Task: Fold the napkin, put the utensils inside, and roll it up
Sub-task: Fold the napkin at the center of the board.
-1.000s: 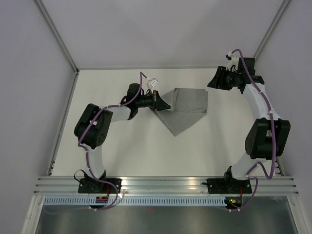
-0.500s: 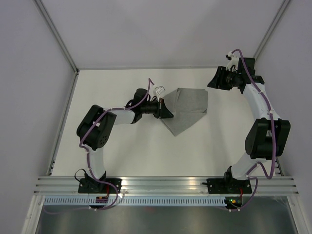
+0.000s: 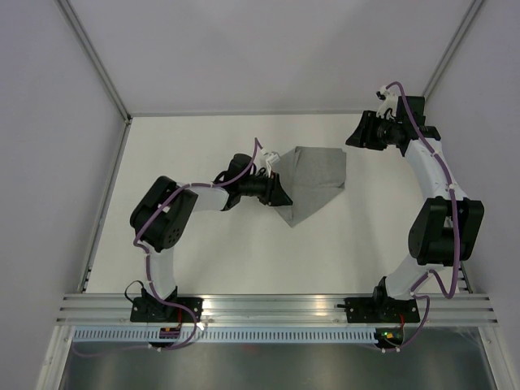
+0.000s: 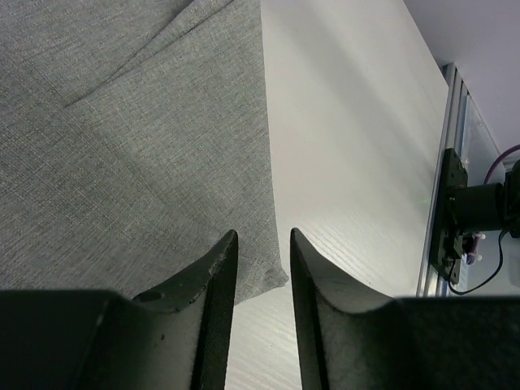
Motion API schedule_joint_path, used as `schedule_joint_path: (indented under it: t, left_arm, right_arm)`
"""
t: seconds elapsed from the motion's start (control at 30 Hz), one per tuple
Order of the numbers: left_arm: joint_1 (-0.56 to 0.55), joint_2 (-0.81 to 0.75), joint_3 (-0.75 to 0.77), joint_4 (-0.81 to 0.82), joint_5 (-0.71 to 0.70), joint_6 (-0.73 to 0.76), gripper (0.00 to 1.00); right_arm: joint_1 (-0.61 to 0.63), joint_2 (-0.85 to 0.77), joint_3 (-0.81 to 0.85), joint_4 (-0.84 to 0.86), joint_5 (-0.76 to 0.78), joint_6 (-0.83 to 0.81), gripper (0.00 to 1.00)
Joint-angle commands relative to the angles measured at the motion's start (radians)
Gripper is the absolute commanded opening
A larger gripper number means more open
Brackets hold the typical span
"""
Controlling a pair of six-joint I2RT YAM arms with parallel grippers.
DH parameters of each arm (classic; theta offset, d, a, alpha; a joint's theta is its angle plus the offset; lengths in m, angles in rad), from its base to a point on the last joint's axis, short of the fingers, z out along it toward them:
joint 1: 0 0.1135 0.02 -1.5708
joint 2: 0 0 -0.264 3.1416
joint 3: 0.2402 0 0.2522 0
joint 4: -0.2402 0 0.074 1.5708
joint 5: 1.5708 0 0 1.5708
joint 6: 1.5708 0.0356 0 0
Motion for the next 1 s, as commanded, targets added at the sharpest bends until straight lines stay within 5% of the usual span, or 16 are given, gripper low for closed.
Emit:
schedule_joint_path:
  t: [0.0, 0.63, 0.97]
  left_arm:
    - [-0.011, -0.02, -0.011, 0.017, -0.011, 0.055, 0.4]
    - [-0.014, -0.144, -0.074, 0.12, -0.072, -0.046, 0.46]
    - [-0.01, -0.244, -0.069, 0.112, -0.216, -0.119, 0.52]
  right_arm:
    - [0.001, -0.015, -0.006, 0.015, 0.009, 0.001, 0.53]
    - [0.015, -0.009, -0.004, 0.015, 0.013, -0.007, 0.53]
    - [0.041, -0.015, -0.004, 0.013, 0.047, -0.025, 0.54]
